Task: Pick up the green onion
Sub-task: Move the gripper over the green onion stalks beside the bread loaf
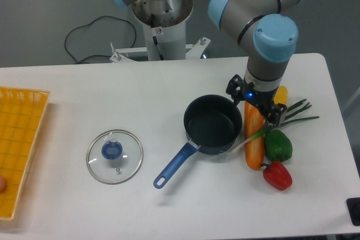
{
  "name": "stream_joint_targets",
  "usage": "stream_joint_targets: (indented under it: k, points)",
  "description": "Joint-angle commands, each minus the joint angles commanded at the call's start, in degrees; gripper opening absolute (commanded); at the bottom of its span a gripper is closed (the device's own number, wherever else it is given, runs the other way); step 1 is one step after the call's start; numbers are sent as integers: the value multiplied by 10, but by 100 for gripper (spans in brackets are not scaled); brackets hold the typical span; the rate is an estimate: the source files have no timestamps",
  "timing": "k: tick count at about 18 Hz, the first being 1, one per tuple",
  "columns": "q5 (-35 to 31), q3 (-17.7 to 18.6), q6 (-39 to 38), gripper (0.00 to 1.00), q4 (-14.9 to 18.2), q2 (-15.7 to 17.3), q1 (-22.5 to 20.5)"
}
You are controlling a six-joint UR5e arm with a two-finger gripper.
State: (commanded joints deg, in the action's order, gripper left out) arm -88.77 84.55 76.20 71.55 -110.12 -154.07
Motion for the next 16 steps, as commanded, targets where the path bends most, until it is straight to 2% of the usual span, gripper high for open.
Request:
stream_joint_targets:
  k: [5, 7, 9, 16]
  points:
    - [8, 2, 21, 100, -20, -4, -32]
    - [41, 7, 41, 100, -24, -11, -47]
    - [47, 7, 47, 100, -33, -18, -65]
    - [45, 9, 54, 100, -41, -41, -76]
